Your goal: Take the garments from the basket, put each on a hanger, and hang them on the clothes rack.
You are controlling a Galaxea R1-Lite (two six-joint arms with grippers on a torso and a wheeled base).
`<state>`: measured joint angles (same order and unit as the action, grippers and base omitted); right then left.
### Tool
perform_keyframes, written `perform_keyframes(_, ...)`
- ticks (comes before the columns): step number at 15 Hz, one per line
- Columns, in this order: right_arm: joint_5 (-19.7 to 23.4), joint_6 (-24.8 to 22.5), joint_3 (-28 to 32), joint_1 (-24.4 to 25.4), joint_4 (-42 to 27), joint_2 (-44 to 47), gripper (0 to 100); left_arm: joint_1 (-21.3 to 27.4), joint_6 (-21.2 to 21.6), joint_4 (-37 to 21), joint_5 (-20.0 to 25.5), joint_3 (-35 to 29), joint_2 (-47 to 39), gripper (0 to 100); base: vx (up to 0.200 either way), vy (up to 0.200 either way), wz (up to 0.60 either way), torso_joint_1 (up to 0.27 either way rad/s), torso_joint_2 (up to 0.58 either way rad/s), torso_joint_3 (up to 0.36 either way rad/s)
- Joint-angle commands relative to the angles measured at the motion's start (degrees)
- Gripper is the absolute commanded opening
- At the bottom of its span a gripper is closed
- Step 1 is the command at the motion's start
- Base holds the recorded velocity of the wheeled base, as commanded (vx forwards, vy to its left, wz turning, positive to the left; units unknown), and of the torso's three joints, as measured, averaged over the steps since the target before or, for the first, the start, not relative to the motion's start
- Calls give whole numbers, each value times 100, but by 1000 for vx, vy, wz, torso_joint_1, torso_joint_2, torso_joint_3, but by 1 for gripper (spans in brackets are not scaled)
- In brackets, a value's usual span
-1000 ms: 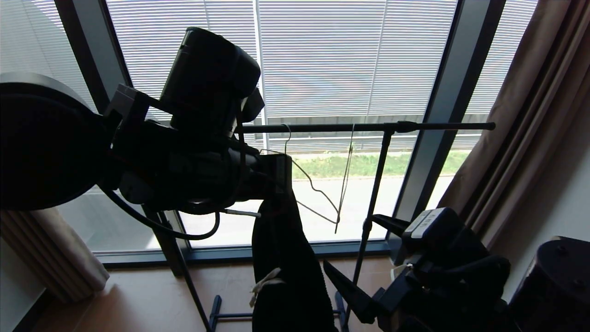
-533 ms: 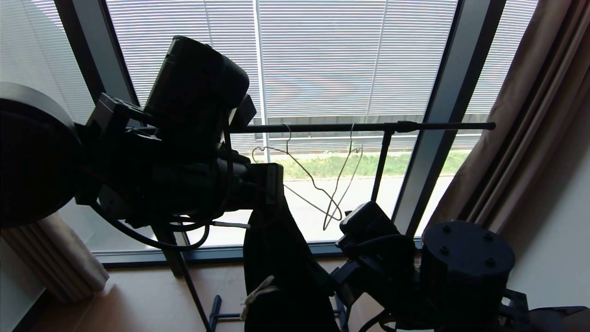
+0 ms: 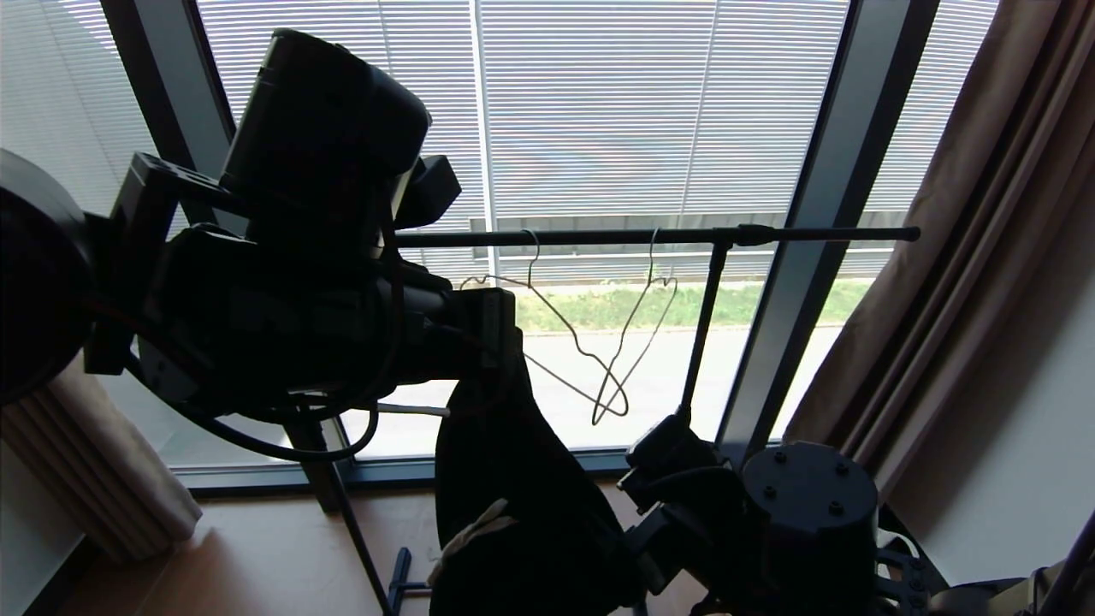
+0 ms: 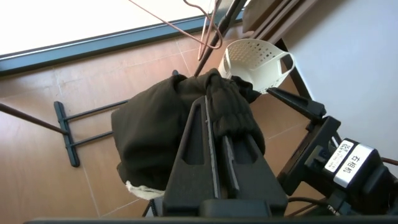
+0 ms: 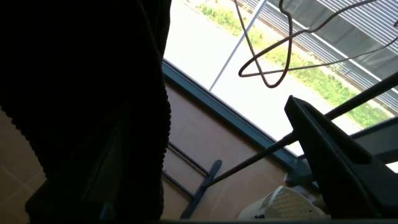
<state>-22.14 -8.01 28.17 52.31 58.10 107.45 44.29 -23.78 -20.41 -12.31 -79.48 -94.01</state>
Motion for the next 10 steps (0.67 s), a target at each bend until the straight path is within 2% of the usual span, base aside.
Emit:
perform_keyframes(1,8,-16,-251,16,210,-40,100,1,-3,2,36,-6,15,0,0,0,0,0,0,0)
perform_keyframes(5,456,-34,-400,34,342,-5,100,-8,32,2,229,-41,6,0,0,0,0,0,0,0)
perform_keyframes(10,491,1,-418,7,395,242,100,-8,76,133,352,-32,15,0,0,0,0,0,0,0)
